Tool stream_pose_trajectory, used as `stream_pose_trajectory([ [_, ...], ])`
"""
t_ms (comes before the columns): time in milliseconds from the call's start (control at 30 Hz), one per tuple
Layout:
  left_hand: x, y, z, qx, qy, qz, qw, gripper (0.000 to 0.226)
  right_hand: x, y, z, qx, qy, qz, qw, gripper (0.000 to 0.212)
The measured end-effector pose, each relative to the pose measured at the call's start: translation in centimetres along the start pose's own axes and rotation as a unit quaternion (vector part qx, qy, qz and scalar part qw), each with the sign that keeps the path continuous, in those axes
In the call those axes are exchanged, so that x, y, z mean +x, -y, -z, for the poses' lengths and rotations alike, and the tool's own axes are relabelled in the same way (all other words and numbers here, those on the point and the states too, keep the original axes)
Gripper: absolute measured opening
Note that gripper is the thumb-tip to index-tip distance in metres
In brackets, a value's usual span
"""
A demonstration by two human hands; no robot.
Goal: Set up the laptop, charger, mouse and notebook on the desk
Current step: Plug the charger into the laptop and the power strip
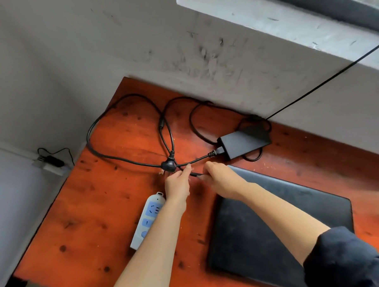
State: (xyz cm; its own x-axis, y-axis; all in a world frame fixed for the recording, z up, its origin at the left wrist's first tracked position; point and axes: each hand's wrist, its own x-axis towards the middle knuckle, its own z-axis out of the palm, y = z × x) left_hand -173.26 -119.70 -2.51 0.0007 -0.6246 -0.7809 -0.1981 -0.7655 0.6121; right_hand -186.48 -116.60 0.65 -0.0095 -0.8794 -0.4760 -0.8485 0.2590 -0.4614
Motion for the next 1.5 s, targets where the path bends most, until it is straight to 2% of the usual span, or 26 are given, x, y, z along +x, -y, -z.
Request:
stream_pose_trajectory([
  [100, 0.3, -0.6, 0.5, -0.039, -0.014, 0.008, 0.999, 0.025, -1.3, -0.8, 1.3, 0.035, 0.027, -0.005, 0.999, 0.028],
  [233, 0.7, -1.5, 1.6, -0.038, -0.029, -0.020, 0.999, 0.020, -2.4, -2.5, 2.9, 0.176, 0.073, -0.019, 0.981, 0.029],
  [300, 0.4, -1.5, 1.7, -0.051, 0.074, -0.011, 0.996, 0.016, -2.5, -3.2, 2.9, 0.223, 0.062, -0.031, 0.972, 0.026],
  [367, -0.1, -1.0, 1.5, -0.077, 0.191, 0.016, 0.979, 0.017, -2.5, -3.7, 2.2, 0.264, 0.050, -0.046, 0.962, 0.023],
  [400, -0.3, -0.7, 1.4, -0.086, 0.222, 0.025, 0.971, 0.016, -2.5, -3.9, 1.9, 0.285, 0.043, -0.056, 0.956, 0.022],
  [467, -0.4, 0.0, 1.0, -0.107, 0.247, 0.028, 0.963, 0.015, -2.4, -4.5, 1.2, 0.318, 0.022, -0.077, 0.945, 0.019],
  [533, -0.3, 0.3, 0.5, -0.102, 0.237, 0.014, 0.966, 0.017, -2.5, -5.1, 1.2, 0.328, 0.001, -0.086, 0.941, 0.021],
  [600, 0.0, 0.5, -0.2, -0.076, 0.207, -0.010, 0.975, 0.018, -2.4, -5.6, 1.4, 0.289, -0.048, -0.097, 0.951, 0.026],
  [667, 0.3, 0.9, -0.9, -0.056, 0.189, -0.021, 0.980, 0.019, -2.4, -6.8, 1.4, 0.179, -0.150, -0.124, 0.964, 0.027],
  [733, 0.6, 1.2, -1.2, -0.040, 0.180, -0.032, 0.982, 0.019, -2.6, -8.2, 1.2, 0.073, -0.225, -0.154, 0.959, 0.022],
  [833, 1.0, 1.4, -1.4, -0.023, 0.163, -0.045, 0.985, 0.018, -2.7, -10.1, 0.3, -0.043, -0.197, -0.189, 0.961, 0.027],
  [1100, 1.6, 0.7, -2.1, -0.019, 0.112, -0.026, 0.993, 0.014, -2.8, -10.6, -0.2, 0.034, -0.186, -0.189, 0.964, 0.028],
  [1500, 2.3, -1.7, -2.1, 0.046, 0.140, -0.011, 0.989, 0.017, -2.6, -10.1, -1.0, 0.044, -0.189, -0.225, 0.955, 0.027],
])
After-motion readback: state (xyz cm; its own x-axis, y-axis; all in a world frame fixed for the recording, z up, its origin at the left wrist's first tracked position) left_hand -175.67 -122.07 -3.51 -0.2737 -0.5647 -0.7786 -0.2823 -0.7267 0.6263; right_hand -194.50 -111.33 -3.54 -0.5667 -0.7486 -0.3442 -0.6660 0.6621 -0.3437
